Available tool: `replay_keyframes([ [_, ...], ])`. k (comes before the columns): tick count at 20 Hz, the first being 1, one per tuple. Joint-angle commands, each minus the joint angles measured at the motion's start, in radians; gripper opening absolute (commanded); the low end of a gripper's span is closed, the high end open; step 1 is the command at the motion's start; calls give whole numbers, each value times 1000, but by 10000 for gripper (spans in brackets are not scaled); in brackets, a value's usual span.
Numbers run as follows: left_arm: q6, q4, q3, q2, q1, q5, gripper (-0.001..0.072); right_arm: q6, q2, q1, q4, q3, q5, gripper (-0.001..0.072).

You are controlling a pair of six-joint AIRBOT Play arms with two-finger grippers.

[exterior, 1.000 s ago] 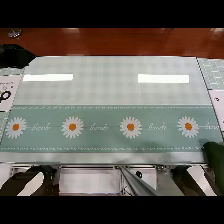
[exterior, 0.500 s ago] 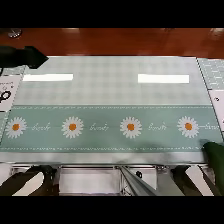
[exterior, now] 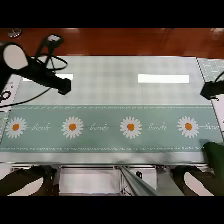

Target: Fold the shirts.

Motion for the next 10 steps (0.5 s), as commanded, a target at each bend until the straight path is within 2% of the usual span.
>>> replay_keyframes([
  [1, -132, 90, 0, -7, -143, -33, 720, 60, -39, 155, -30, 0, 42, 593],
  [4, -198, 90, 0, -8, -180, 16, 720, 105, -62, 155, 40, -5, 36, 593],
  [10, -204, 87, 0, -11, -181, 28, 720, 106, -64, 154, 56, -5, 35, 592],
])
